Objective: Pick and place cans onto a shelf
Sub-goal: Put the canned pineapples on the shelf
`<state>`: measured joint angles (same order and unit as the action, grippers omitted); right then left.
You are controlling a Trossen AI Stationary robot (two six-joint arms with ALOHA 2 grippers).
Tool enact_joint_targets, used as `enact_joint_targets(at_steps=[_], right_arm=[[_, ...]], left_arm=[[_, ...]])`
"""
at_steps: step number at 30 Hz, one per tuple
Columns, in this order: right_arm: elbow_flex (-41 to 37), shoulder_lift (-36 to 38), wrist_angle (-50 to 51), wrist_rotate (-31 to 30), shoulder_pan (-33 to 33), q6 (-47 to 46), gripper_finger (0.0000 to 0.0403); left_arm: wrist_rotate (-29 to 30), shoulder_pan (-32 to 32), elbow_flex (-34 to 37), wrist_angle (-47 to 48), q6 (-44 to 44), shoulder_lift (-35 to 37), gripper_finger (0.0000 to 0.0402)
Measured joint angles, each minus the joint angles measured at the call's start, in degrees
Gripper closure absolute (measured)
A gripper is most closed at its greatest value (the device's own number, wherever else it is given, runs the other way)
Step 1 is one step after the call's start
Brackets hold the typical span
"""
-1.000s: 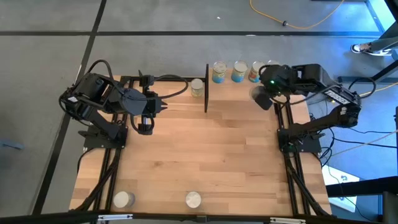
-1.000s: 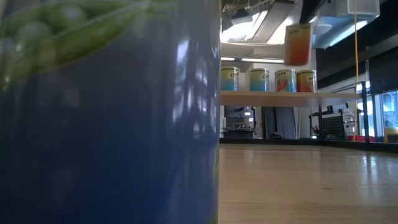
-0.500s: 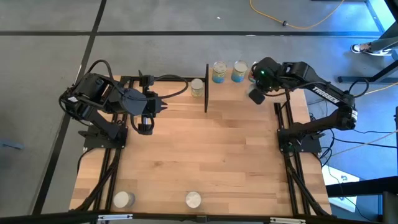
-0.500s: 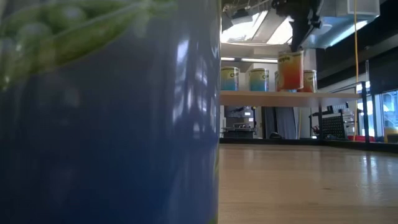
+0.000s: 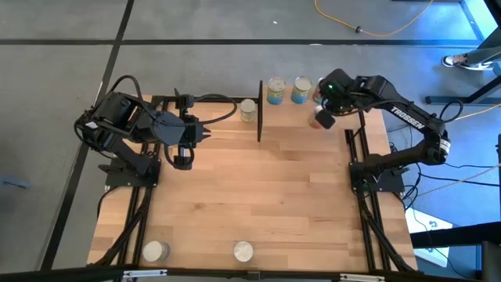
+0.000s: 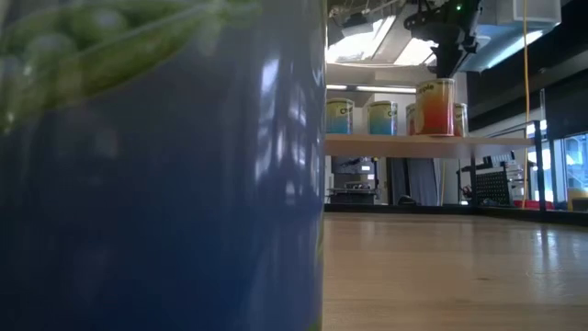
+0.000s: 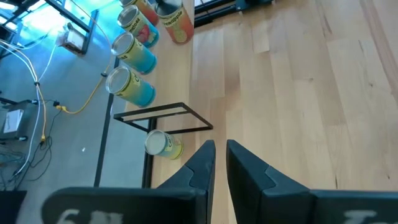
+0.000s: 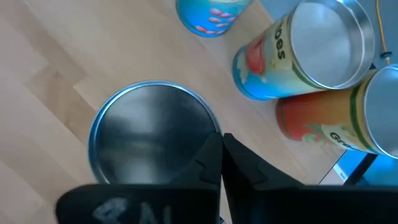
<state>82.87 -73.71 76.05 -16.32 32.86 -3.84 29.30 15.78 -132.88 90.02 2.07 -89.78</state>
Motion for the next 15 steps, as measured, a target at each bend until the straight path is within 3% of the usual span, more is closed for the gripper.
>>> enact_joint_targets(at_steps=[15], right_arm=[[0.0,0.0,-0.9,-2.0,0.3,3.2,0.0374]], left_arm=[[0.0,0.0,0.0,0.0,-0.2,0.0,0.0368]])
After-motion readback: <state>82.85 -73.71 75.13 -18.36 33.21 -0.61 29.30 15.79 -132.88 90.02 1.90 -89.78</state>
